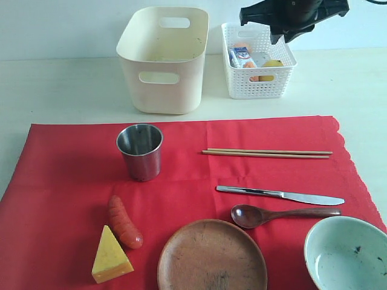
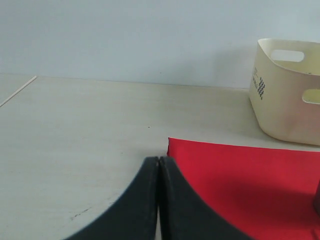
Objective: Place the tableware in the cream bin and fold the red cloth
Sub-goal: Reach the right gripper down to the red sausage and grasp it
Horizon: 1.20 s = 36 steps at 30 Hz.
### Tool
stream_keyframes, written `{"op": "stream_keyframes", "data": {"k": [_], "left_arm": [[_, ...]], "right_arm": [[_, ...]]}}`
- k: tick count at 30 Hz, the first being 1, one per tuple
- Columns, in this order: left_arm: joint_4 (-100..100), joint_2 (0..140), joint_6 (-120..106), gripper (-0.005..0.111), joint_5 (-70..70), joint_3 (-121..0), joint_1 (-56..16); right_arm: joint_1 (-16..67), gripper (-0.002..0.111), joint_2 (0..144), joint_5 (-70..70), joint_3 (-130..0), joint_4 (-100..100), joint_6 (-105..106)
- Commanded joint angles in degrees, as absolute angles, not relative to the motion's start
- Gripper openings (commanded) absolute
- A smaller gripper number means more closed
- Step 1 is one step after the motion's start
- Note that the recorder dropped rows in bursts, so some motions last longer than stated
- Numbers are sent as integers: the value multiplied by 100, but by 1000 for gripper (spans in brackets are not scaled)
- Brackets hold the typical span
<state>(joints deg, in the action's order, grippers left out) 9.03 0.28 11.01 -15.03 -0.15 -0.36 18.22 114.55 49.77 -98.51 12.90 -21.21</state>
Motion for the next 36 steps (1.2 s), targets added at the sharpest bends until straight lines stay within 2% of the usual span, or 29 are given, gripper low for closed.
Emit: {"op": "stream_keyframes", "data": {"k": [1, 3, 8, 16, 23, 29, 31, 36], "left_arm": [[950, 0, 1096, 3, -1467, 0, -80], [950, 0, 1096, 3, -1467, 0, -80], [950, 0, 1096, 3, -1467, 0, -80], [950, 0, 1096, 3, -1467, 0, -80], [950, 0, 1096, 3, -1467, 0, -80], [964, 0, 1096, 3, -1467, 0, -80], [964, 0, 1096, 3, -1467, 0, -80], [964, 0, 1096, 3, -1467, 0, -80]], "right_arm": [[1834, 5, 10962, 5351, -9682, 937, -1908], [1907, 0, 10696, 5324, -9391, 924, -1908], [2383, 0, 10093, 5107, -8535, 899, -1908], [3649, 0, 9634, 4643, -7332, 515, -1965], [4767, 0, 9673, 3953, -6863, 52, -1965], [5412, 1, 10041, 3875, -6863, 0, -2094], [5582, 6, 10209, 3875, -6863, 0, -2345], [5864, 27, 10666, 3671, -6929, 0, -2469]]}}
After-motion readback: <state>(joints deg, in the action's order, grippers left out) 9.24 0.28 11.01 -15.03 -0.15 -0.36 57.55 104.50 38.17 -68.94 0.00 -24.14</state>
